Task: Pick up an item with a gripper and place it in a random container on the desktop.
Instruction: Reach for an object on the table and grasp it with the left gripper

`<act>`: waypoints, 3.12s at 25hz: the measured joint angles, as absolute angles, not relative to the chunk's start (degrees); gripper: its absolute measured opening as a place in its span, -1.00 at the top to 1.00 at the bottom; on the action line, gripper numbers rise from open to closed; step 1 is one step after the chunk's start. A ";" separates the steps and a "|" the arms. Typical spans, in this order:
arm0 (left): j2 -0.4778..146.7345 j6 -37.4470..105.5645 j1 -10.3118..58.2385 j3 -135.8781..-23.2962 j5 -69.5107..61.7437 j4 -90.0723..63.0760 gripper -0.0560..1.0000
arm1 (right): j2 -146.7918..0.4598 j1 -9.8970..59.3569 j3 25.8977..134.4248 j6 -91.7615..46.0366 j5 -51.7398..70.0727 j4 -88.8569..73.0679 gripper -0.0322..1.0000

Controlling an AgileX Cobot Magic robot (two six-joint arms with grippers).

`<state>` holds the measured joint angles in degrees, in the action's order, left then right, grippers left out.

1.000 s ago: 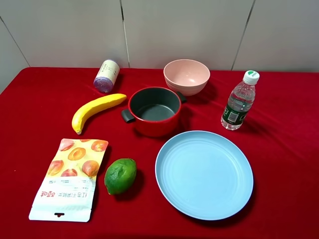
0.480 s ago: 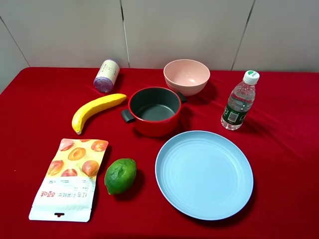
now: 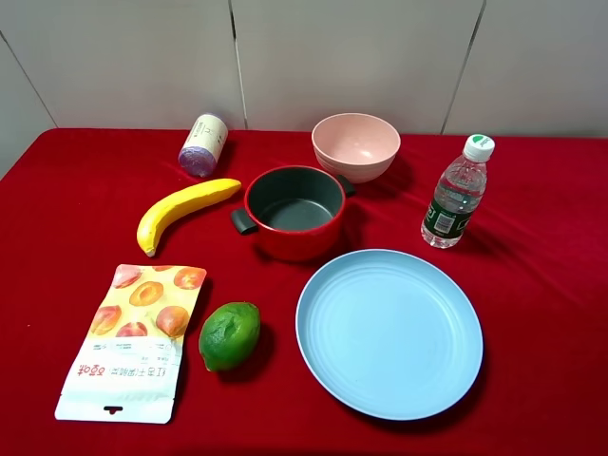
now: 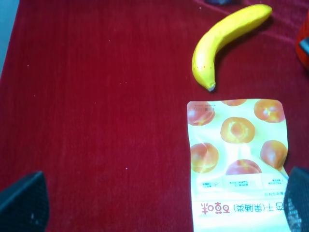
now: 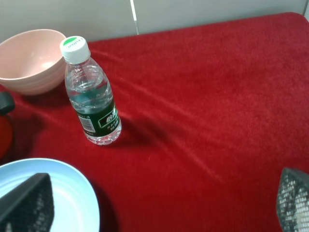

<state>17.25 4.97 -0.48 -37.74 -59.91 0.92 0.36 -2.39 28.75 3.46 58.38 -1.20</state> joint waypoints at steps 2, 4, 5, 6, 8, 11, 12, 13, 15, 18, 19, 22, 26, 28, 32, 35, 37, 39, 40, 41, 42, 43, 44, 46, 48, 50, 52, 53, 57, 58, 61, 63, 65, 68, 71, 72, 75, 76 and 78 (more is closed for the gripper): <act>20.98 5.65 -0.48 -39.69 -59.91 0.36 -0.93 | 0.36 -2.39 28.75 3.46 58.38 -1.20 -0.40; 24.89 6.98 -0.48 -41.43 -59.91 -1.18 -0.93 | 0.36 -2.39 28.75 3.46 58.38 -1.20 -0.40; 26.65 7.88 -0.48 -41.90 -59.89 -2.12 -0.93 | 0.36 -2.39 28.75 3.46 58.38 -1.20 -0.40; 27.95 8.79 -0.48 -42.18 -59.70 -2.97 -0.93 | 0.36 -2.39 28.75 3.46 58.38 -1.20 -0.40; 30.55 9.78 0.00 -42.30 -58.80 -4.55 -0.93 | 0.36 -2.39 28.75 3.46 58.38 -1.20 -0.40; 33.64 10.02 2.05 -42.37 -58.32 -5.57 -0.93 | 0.36 -2.39 28.75 3.46 58.38 -1.20 -0.40; 34.76 10.02 2.98 -42.43 -58.25 -5.73 -0.93 | 0.36 -2.39 28.75 3.46 58.38 -1.20 -0.40; 35.73 10.02 3.77 -42.48 -58.24 -5.74 -0.93 | 0.36 -2.39 28.75 3.46 58.38 -1.20 -0.40; 38.20 9.95 5.56 -42.48 -58.18 -5.87 -0.93 | 0.36 -2.39 28.75 3.46 58.38 -1.20 -0.40; 42.07 9.95 7.65 -42.48 -58.12 -6.80 -0.93 | 0.36 -2.39 28.75 3.46 58.38 -1.20 -0.40; 43.47 9.95 8.28 -42.48 -58.12 -7.09 -0.93 | 0.36 -2.39 28.75 3.46 58.38 -1.20 -0.40; 47.41 9.95 10.16 -42.48 -58.06 -7.85 -0.93 | 0.36 -2.39 28.75 3.46 58.38 -1.20 -0.40; 52.23 9.90 13.56 -42.48 -56.64 -8.03 -0.93 | 0.36 -2.39 28.75 3.46 58.38 -1.20 -0.40; 54.23 9.78 15.28 -42.48 -55.76 -8.15 -0.93 | 0.36 -2.39 28.75 3.46 58.38 -1.20 -0.40; 57.94 9.78 18.86 -42.48 -53.47 -8.21 -0.93 | 0.36 -2.39 28.75 3.46 58.38 -1.20 -0.40; 60.70 9.78 21.71 -42.48 -52.06 -8.32 -0.93 | 0.36 -2.39 28.75 3.46 58.38 -1.20 -0.40; 62.96 9.78 23.78 -42.48 -50.99 -8.32 -0.93 | 0.36 -2.39 28.75 3.46 58.38 -1.20 -0.40; 65.11 9.78 25.63 -42.48 -49.76 -8.46 -0.93 | 0.36 -2.39 28.75 3.46 58.38 -1.20 -0.40; 66.24 9.78 26.65 -42.48 -48.95 -8.61 -0.93 | 0.36 -2.39 28.75 3.46 58.38 -1.20 -0.40; 67.38 9.78 27.53 -42.48 -48.32 -8.68 -0.93 | 0.36 -2.39 28.75 3.46 58.38 -1.20 -0.40; 68.31 9.65 28.59 -42.48 -47.57 -8.75 -0.93 | 0.36 -2.39 28.75 3.46 58.38 -1.20 -0.40; 69.44 9.52 29.68 -42.48 -46.78 -8.82 -0.93 | 0.36 -2.39 28.75 3.46 58.38 -1.20 -0.40; 70.54 9.36 30.70 -42.48 -46.00 -8.82 -0.93 | 0.36 -2.39 28.75 3.46 58.38 -1.20 -0.40; 72.62 8.82 32.44 -42.48 -44.56 -8.95 -0.93 | 0.36 -2.39 28.75 3.46 58.38 -1.20 -0.40; 74.94 8.52 34.02 -42.48 -43.06 -8.95 -0.93 | 0.36 -2.39 28.75 3.46 58.38 -1.20 -0.40; 77.09 8.47 35.63 -43.02 -41.88 -8.97 -0.93 | 0.36 -2.39 28.75 3.46 58.38 -1.20 -0.40; 79.53 8.47 37.05 -43.80 -40.85 -9.02 -0.93 | 0.36 -2.39 28.75 3.46 58.38 -1.20 -0.40; 80.57 8.47 37.85 -44.25 -40.28 -9.02 -0.93 | 0.36 -2.39 28.75 3.46 58.38 -1.20 -0.40; 85.58 8.47 40.89 -46.14 -38.96 -9.02 -0.93 | 0.36 -2.39 28.75 3.46 58.38 -1.20 -0.40; 86.88 8.47 41.60 -46.51 -38.69 -9.02 -0.93 | 0.36 -2.39 28.75 3.46 58.38 -1.20 -0.40; 90.47 8.47 43.28 -47.74 -38.17 -9.02 -0.92 | 0.36 -2.39 28.75 3.46 58.38 -1.20 -0.40; 92.56 8.42 44.11 -48.39 -37.59 -9.02 -0.91 | 0.36 -2.39 28.75 3.46 58.38 -1.20 -0.40; 94.65 8.42 44.74 -48.92 -36.87 -9.02 -0.91 | 0.36 -2.39 28.75 3.46 58.38 -1.20 -0.40; 97.13 8.42 45.48 -49.17 -35.67 -8.85 -0.91 | 0.36 -2.39 28.75 3.46 58.38 -1.20 -0.40; 99.18 8.42 45.91 -49.17 -34.64 -8.55 -0.91 | 0.36 -2.39 28.75 3.46 58.38 -1.20 -0.40; 99.83 8.42 45.96 -49.17 -33.95 -8.43 -0.91 | 0.36 -2.39 28.75 3.46 58.38 -1.20 -0.40; 101.40 8.61 45.96 -49.17 -31.67 -8.26 -0.91 | 0.36 -2.39 28.75 3.46 58.38 -1.20 -0.40; 101.93 8.73 45.96 -49.17 -30.73 -8.26 -0.91 | 0.36 -2.39 28.75 3.46 58.38 -1.20 -0.40; 102.70 9.49 45.96 -49.19 -28.84 -8.26 -0.91 | 0.36 -2.39 28.75 3.46 58.38 -1.20 -0.40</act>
